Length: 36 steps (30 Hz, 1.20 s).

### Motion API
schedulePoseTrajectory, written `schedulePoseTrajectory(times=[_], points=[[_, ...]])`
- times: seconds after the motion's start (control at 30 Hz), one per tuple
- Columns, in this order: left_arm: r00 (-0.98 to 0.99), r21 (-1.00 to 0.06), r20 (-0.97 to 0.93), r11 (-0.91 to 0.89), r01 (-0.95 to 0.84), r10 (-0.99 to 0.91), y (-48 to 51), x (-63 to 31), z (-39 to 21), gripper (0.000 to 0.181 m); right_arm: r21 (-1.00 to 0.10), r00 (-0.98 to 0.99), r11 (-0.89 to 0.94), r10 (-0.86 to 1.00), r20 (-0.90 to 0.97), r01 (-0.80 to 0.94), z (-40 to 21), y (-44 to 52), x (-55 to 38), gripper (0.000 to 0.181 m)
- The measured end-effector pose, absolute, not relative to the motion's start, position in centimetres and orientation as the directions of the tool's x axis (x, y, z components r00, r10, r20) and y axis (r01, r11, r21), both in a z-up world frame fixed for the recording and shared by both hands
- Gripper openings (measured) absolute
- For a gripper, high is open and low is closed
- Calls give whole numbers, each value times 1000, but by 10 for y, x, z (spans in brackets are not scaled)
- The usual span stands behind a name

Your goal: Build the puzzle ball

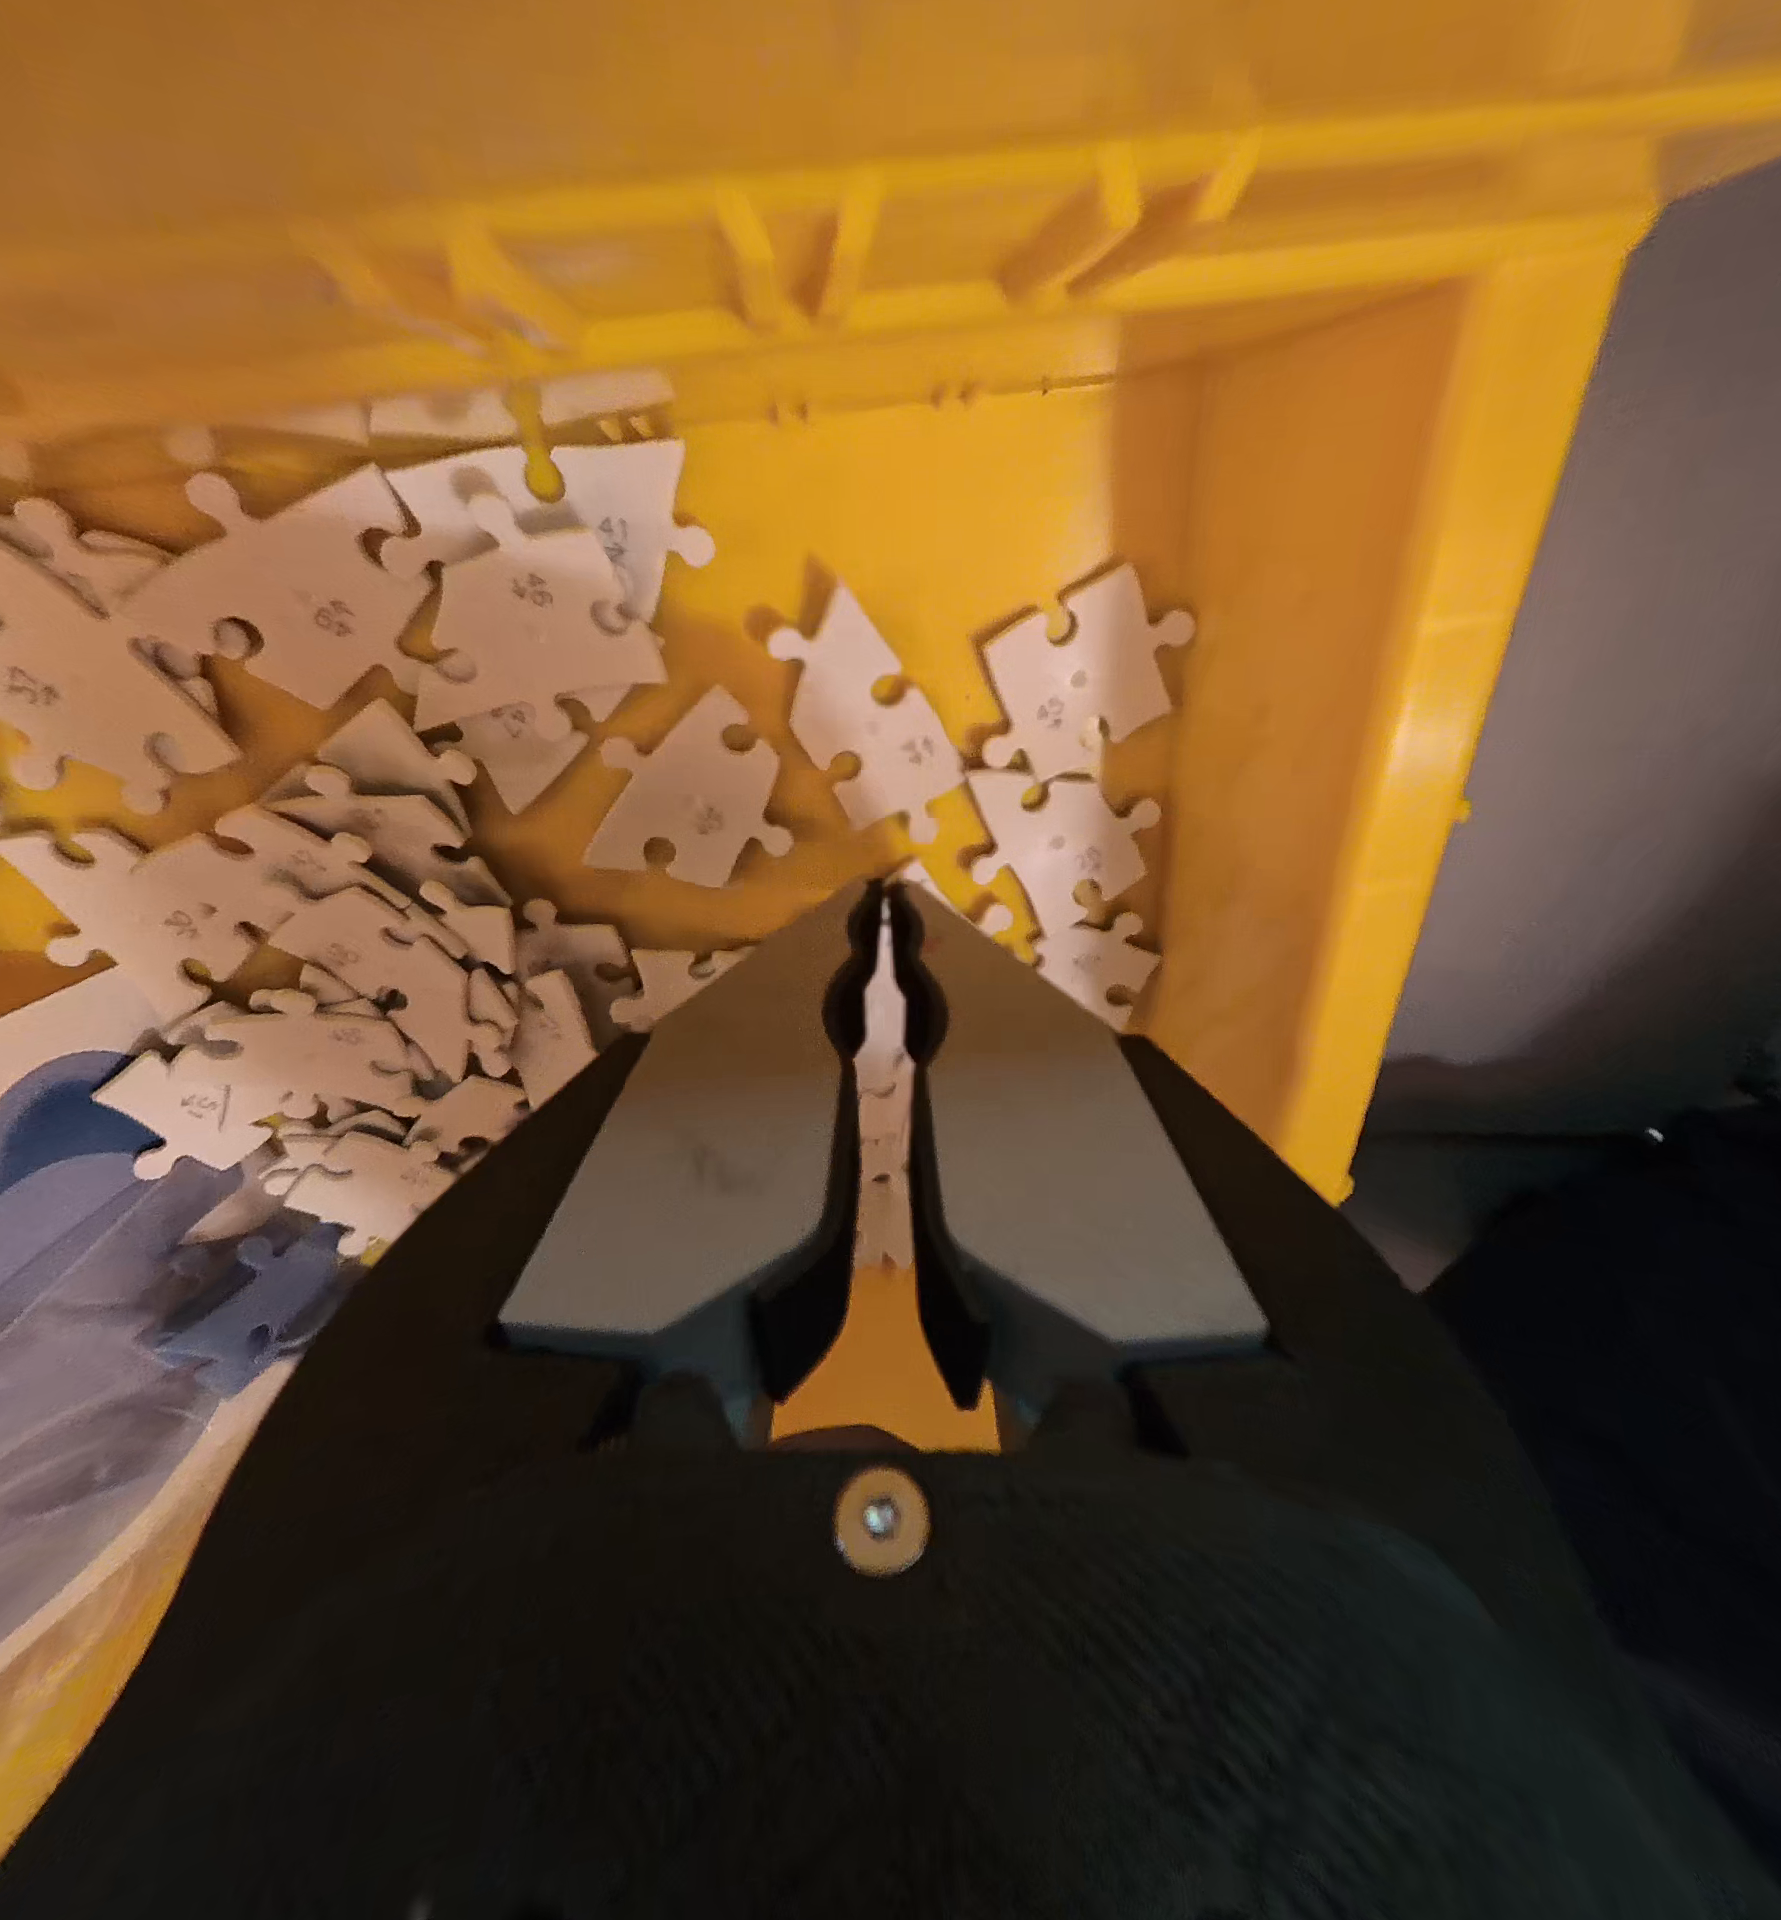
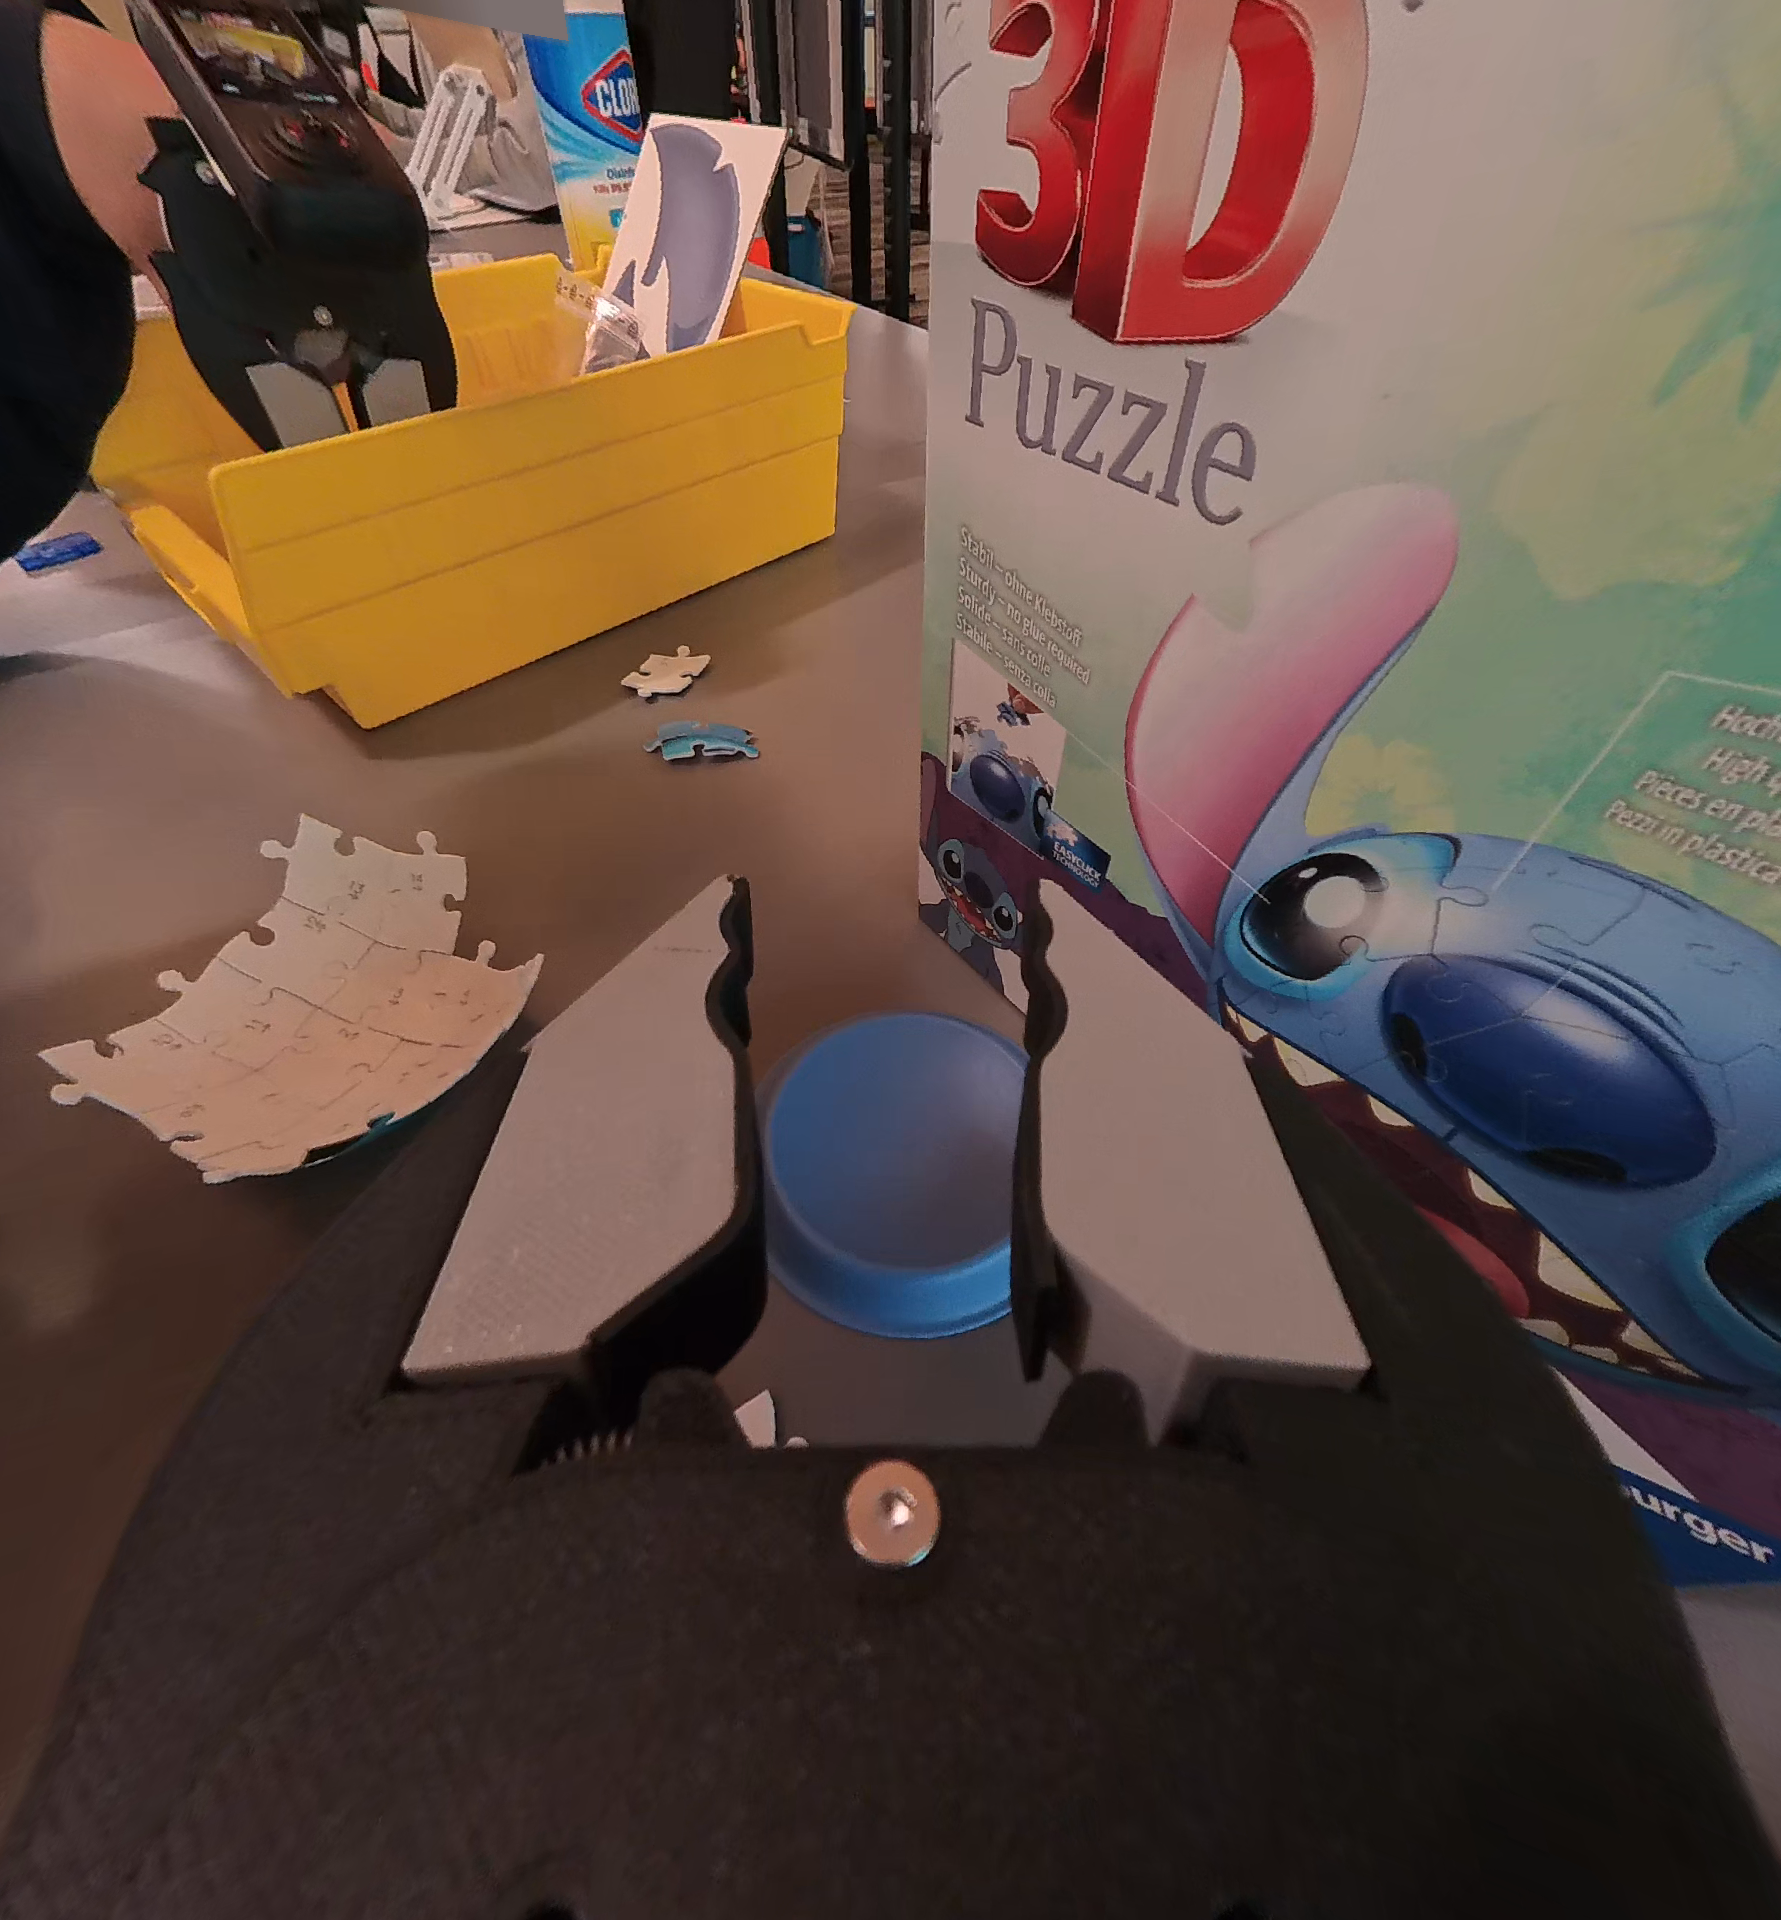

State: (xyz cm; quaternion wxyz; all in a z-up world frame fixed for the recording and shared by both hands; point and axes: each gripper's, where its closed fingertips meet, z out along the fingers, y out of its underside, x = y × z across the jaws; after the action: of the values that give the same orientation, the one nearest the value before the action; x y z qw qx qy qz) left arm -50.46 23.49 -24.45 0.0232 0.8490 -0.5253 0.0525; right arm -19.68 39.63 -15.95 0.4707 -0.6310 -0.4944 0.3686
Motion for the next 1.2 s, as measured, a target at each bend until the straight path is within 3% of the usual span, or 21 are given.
schedulePoseTrajectory(times=[0.17, 0.4, 0.47, 0.5, 0.57, 0.63, 1.0, 1.1, 1.2], points=[[451, 1, 103, -453, -892, -887, 232, -513, -241, 0, -957, 238, -69, 971, 0, 280, -161, 396, -197, 49], [452, -102, 11, -450, -887, -892, 241, -511, -218, 0, -958, 239, -71, 971, -2, 279, -160, 396, -198, 49], [465, -114, 81, -472, -874, -881, 231, -507, -217, 0, -958, 238, -70, 971, -2, 279, -161, 396, -198, 49], [475, -87, 129, -487, -869, -870, 223, -508, -220, 0, -958, 238, -70, 971, -2, 280, -161, 396, -198, 49], [521, 1, 116, -524, -851, -846, 221, -520, -229, 24, -957, 237, -70, 971, -1, 281, -161, 395, -199, 49], [554, 51, 126, -552, -832, -823, 219, -523, -234, 23, -957, 238, -67, 971, 2, 283, -161, 395, -199, 48], [494, 61, 78, -490, -869, -866, 220, -509, -243, 41, -961, 239, -48, 971, 20, 273, -154, 393, -195, 48], [479, 61, 57, -476, -877, -876, 220, -510, -244, 39, -961, 237, -42, 971, 24, 272, -153, 393, -196, 47], [462, 61, 31, -459, -886, -887, 225, -510, -245, 22, -960, 237, -39, 971, 28, 276, -154, 392, -196, 47]])
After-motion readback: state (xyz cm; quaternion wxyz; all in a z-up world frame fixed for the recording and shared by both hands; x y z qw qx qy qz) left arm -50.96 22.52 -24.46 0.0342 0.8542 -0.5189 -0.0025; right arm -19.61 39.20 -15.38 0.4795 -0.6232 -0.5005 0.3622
